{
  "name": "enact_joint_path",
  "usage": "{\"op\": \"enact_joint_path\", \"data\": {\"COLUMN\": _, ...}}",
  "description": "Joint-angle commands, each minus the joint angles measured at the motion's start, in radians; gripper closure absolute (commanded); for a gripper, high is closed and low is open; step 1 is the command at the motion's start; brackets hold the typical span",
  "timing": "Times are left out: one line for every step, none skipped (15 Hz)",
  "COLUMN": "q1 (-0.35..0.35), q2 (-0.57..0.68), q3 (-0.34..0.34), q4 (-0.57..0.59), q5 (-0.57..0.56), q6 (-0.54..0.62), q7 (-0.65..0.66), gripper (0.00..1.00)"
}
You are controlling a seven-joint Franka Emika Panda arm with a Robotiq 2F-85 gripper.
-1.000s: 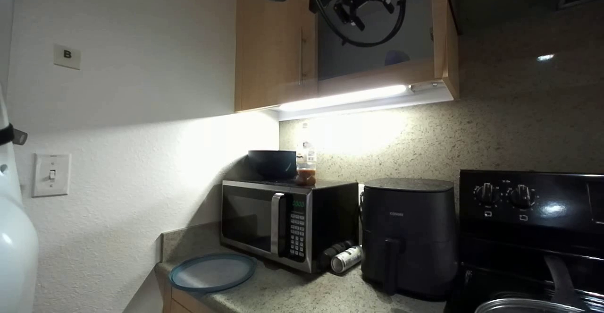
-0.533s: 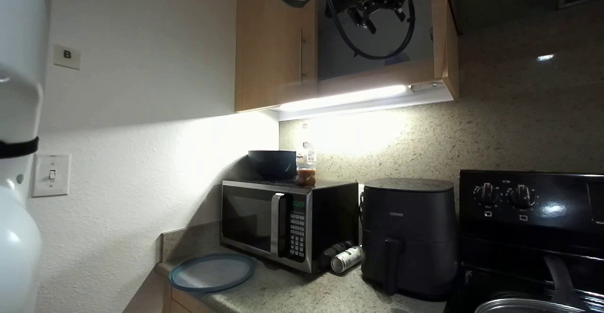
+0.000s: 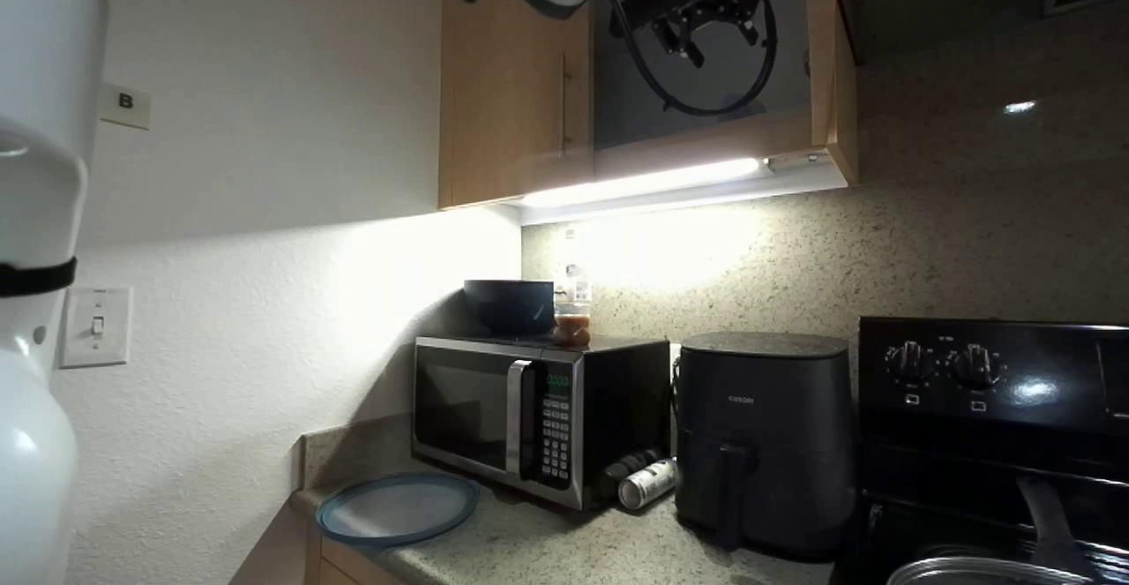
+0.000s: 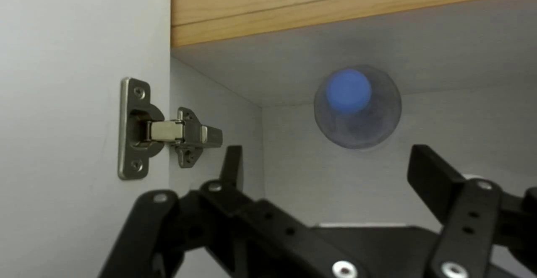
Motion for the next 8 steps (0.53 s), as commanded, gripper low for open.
{"op": "enact_joint_path", "data": {"q1": 0.004, "q2": 0.039, "q3": 0.005, "q4": 0.033, "q5": 0.016, "q6": 0.004, "q7": -0.014, "gripper": 0.0}}
{"op": "enact_joint_path", "data": {"q1": 0.006, "q2": 0.049, "q3": 0.005, "q4": 0.04, "q5": 0.018, "q6": 0.002, "q7": -0.017, "gripper": 0.0}}
{"op": "enact_joint_path", "data": {"q1": 0.007, "q2": 0.061, "q3": 0.005, "q4": 0.049, "q5": 0.022, "q6": 0.001, "q7": -0.022, "gripper": 0.0}}
{"op": "enact_joint_path", "data": {"q1": 0.006, "q2": 0.072, "q3": 0.006, "q4": 0.059, "q5": 0.022, "q6": -0.001, "q7": -0.024, "gripper": 0.0}}
{"op": "enact_joint_path", "data": {"q1": 0.005, "q2": 0.084, "q3": 0.006, "q4": 0.069, "q5": 0.025, "q6": -0.003, "q7": -0.031, "gripper": 0.0}}
{"op": "enact_joint_path", "data": {"q1": 0.003, "q2": 0.096, "q3": 0.006, "q4": 0.081, "q5": 0.029, "q6": -0.005, "q7": -0.036, "gripper": 0.0}}
{"op": "enact_joint_path", "data": {"q1": 0.0, "q2": 0.111, "q3": 0.006, "q4": 0.094, "q5": 0.033, "q6": -0.005, "q7": -0.045, "gripper": 0.0}}
{"op": "enact_joint_path", "data": {"q1": -0.002, "q2": 0.125, "q3": 0.006, "q4": 0.109, "q5": 0.038, "q6": -0.005, "q7": -0.051, "gripper": 0.0}}
